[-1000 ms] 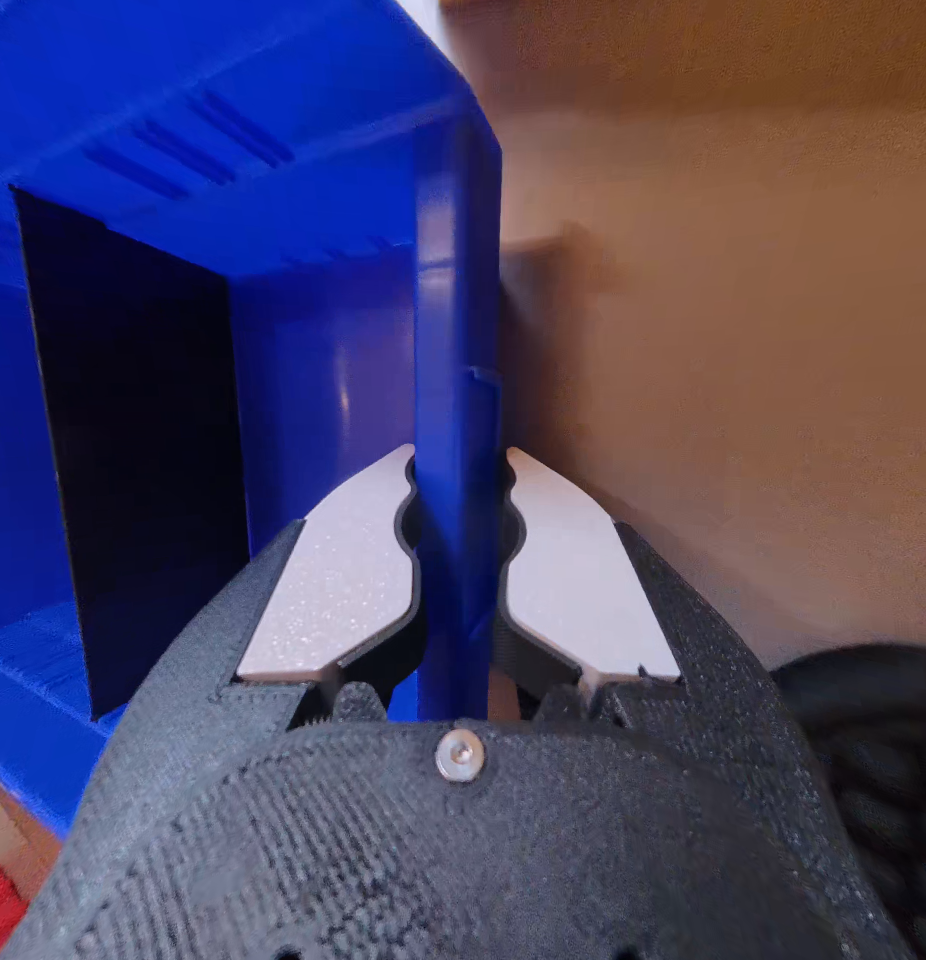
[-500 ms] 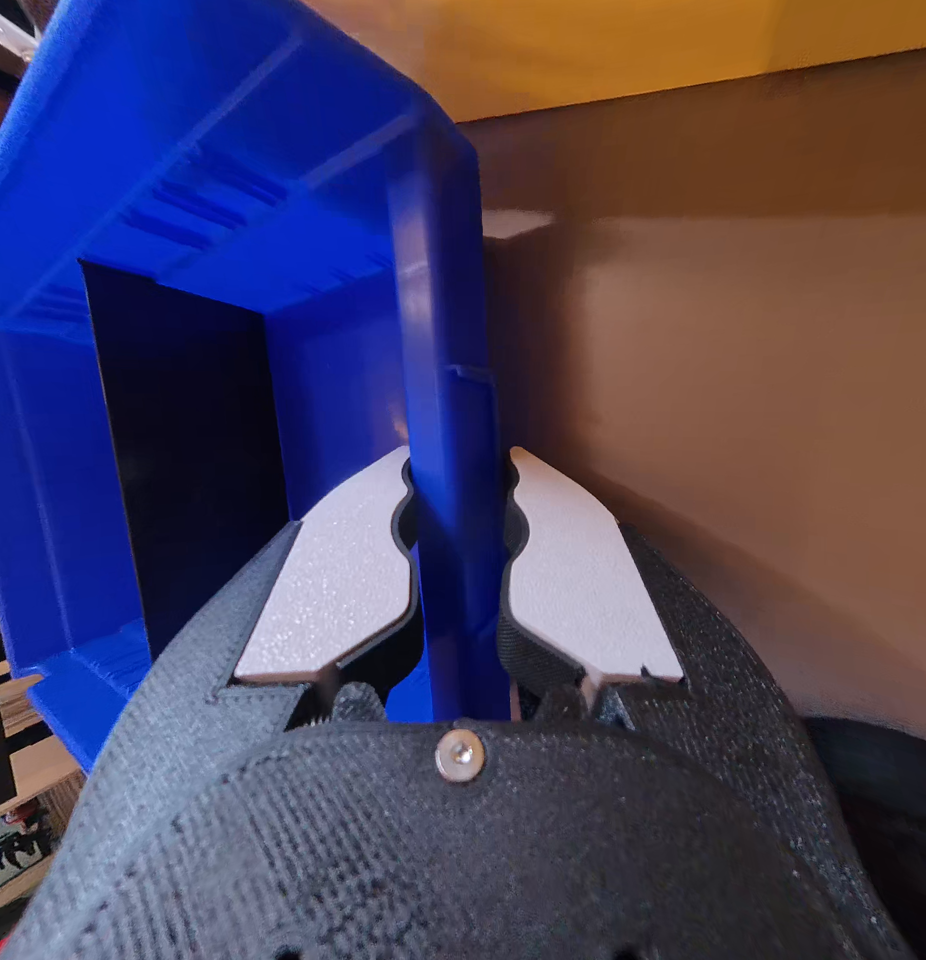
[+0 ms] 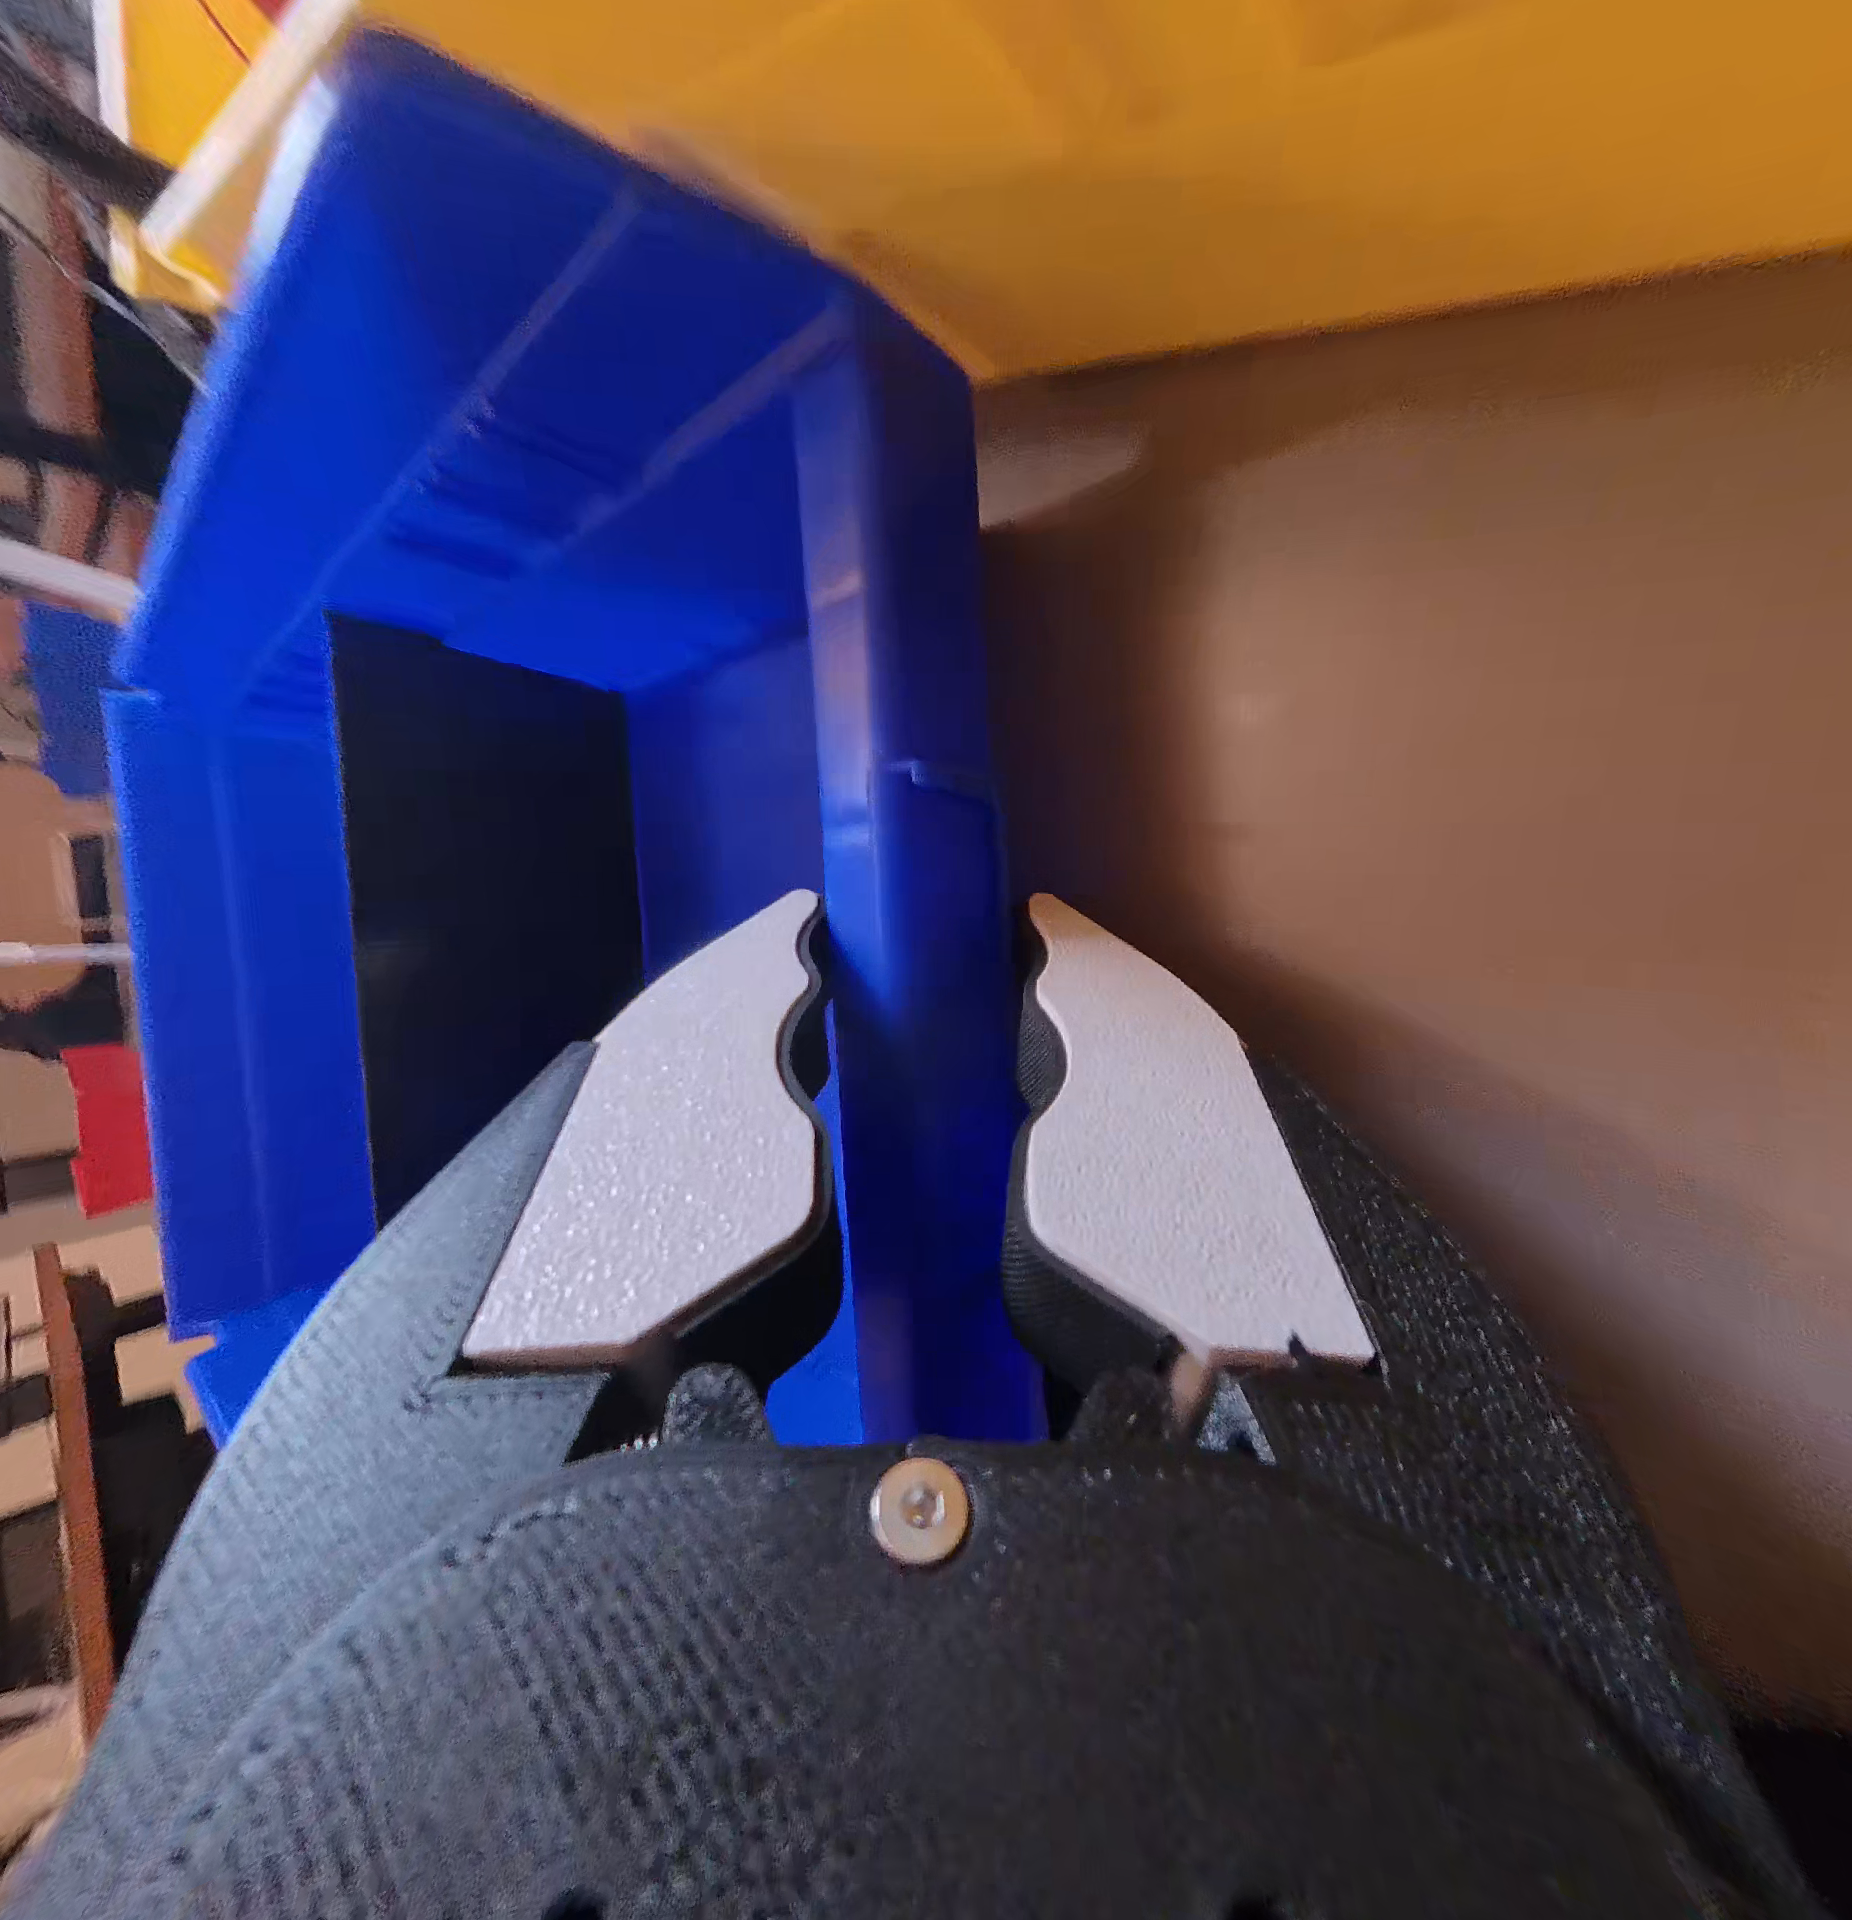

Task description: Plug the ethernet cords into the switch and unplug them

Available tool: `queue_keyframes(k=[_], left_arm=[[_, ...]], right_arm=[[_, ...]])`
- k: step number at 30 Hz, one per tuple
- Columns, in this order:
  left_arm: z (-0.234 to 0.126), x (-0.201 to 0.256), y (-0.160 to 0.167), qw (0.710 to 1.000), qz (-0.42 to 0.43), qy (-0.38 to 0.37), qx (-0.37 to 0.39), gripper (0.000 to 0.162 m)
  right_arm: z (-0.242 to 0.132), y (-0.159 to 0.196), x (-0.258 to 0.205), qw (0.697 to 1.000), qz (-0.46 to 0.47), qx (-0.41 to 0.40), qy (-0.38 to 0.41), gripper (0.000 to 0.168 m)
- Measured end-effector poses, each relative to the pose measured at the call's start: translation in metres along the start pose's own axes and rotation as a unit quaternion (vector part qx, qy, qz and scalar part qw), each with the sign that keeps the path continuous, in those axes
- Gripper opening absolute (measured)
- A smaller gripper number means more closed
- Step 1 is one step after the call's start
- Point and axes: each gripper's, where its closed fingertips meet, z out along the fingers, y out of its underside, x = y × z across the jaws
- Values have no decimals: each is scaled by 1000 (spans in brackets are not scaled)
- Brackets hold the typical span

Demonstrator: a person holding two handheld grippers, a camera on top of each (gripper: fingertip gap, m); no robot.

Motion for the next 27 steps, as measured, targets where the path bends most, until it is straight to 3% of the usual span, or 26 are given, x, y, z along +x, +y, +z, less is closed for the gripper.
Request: queue_keyframes(k=[3, 6, 8, 10, 12, 13, 15, 17, 19, 22, 24, 27], left_arm=[[-17, -11, -34, 994, -33, -16, 101, 30], [-56, -14, -59, 976, -151, 16, 157, 41], [-85, 4, -84, 930, -268, 102, 229, 50], [-110, 27, -107, 861, -372, 189, 291, 57], [-111, 46, -119, 821, -437, 207, 303, 63], [-100, 55, -121, 824, -452, 188, 286, 65], [-79, 59, -124, 843, -458, 111, 261, 62], [-67, 46, -118, 849, -470, 7, 240, 40], [-66, 42, -116, 862, -452, -40, 228, 18], [-81, 37, -123, 892, -385, -98, 218, 15], [-97, 34, -133, 885, -385, -104, 239, 16], [-121, 24, -140, 885, -357, -157, 254, 14]], right_arm=[[1, 18, -4, 999, 24, -35, -12, 85], [16, 44, -27, 996, 43, -66, -47, 89], [26, 52, -33, 994, 59, -68, -55, 82], [33, 56, -30, 995, 61, -65, -41, 74], [33, 55, -30, 995, 69, -59, -42, 69], [32, 53, -26, 996, 72, -51, -33, 51], [31, 54, -25, 997, 53, -47, -19, 45], [29, 54, -21, 999, 27, -38, 13, 40], [25, 52, -16, 999, 0, -17, 48, 35], [13, 36, -12, 994, -38, 50, 93, 27], [-1, 18, -6, 979, -104, 94, 151, 18], [-11, -2, -9, 972, -113, 136, 156, 16]])
